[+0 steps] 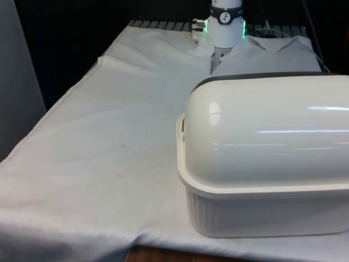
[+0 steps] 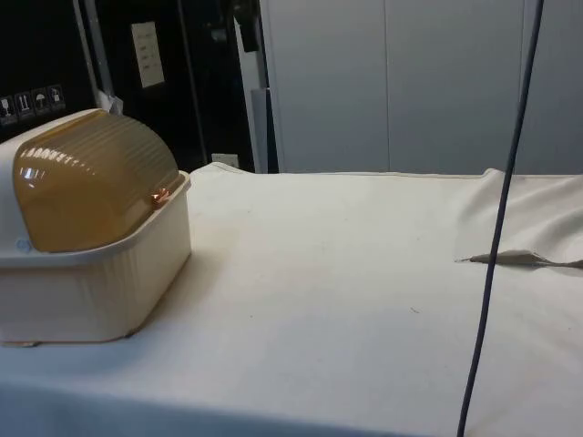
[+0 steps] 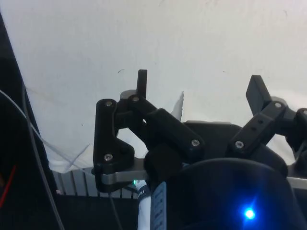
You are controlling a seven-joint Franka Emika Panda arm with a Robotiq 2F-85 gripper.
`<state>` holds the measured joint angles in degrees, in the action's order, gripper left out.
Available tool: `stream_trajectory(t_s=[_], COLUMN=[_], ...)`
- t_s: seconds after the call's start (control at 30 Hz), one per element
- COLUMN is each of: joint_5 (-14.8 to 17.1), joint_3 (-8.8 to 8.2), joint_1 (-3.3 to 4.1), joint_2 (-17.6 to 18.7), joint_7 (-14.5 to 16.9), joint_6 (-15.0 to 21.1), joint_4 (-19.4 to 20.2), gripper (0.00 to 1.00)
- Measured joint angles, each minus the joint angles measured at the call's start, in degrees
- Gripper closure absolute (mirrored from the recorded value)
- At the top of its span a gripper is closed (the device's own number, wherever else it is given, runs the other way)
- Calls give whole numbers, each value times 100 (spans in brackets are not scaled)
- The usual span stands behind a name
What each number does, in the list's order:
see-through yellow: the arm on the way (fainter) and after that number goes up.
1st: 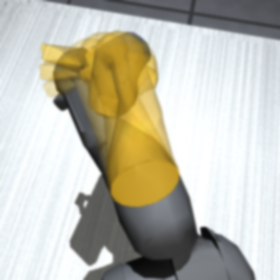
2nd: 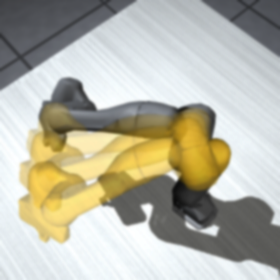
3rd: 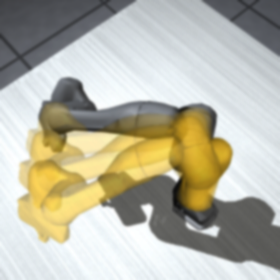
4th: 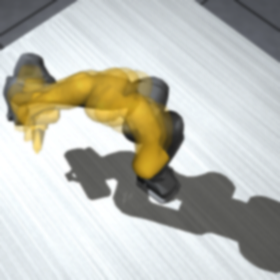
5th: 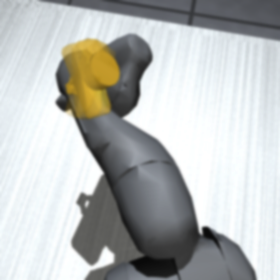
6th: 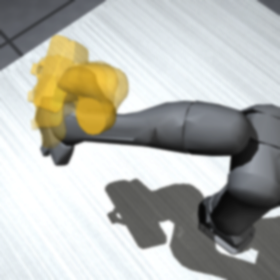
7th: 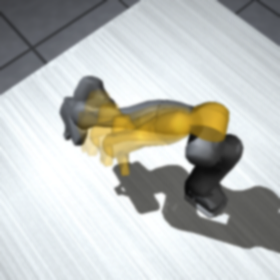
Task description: Open the lid, then close it.
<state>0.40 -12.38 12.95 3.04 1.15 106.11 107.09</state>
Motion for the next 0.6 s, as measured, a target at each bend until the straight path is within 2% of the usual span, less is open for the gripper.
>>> stream_trajectory(t_s=[0.23, 0.6], joint_5=[0, 0], joint_3=[92, 201], joint_1=[11, 23], joint_2=[34, 52], joint_7=[-86, -155], joint_6=[115, 699], joint_4=[40, 332], gripper=[0, 0])
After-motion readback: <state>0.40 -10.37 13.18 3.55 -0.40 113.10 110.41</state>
